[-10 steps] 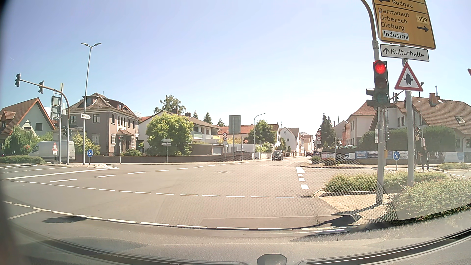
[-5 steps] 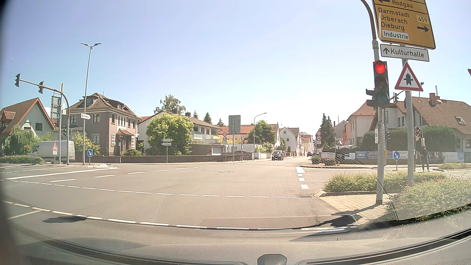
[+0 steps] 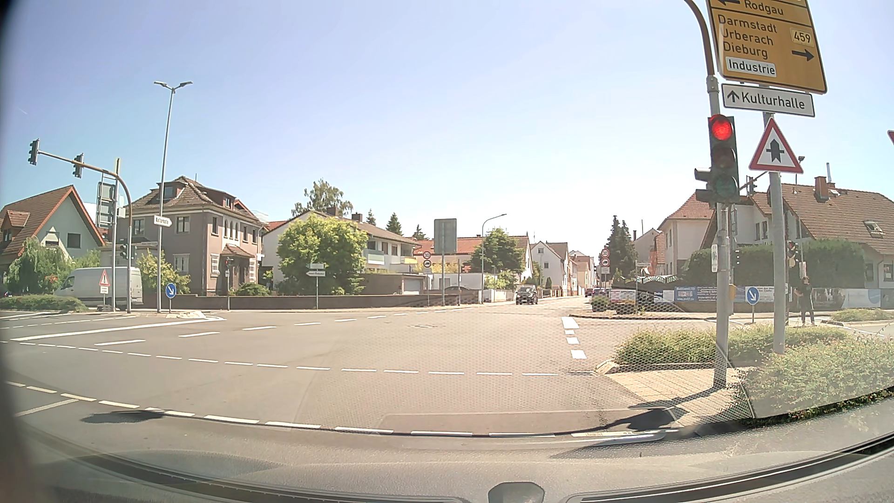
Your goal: Follow the waypoints while adhering to traffic rules and regulations
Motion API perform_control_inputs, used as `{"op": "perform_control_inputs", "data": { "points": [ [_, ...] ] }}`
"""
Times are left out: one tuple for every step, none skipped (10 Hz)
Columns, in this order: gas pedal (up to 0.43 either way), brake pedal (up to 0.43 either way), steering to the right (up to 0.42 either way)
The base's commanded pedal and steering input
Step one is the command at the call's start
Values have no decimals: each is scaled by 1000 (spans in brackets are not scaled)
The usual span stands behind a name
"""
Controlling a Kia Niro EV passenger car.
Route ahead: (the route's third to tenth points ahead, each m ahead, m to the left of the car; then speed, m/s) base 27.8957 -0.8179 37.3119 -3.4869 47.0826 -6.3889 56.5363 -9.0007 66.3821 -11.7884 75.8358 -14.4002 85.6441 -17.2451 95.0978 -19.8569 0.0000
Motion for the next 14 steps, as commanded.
{"op": "perform_control_inputs", "data": {
  "points": [
    [0,329,-9],
    [0,329,-9],
    [0,329,-9],
    [0,329,-9],
    [0,329,-9],
    [0,329,-9],
    [0,329,-9],
    [0,329,-9],
    [0,329,-9],
    [0,329,-9],
    [0,329,-9],
    [0,329,-9],
    [0,329,-9],
    [0,329,-9]
  ]
}}
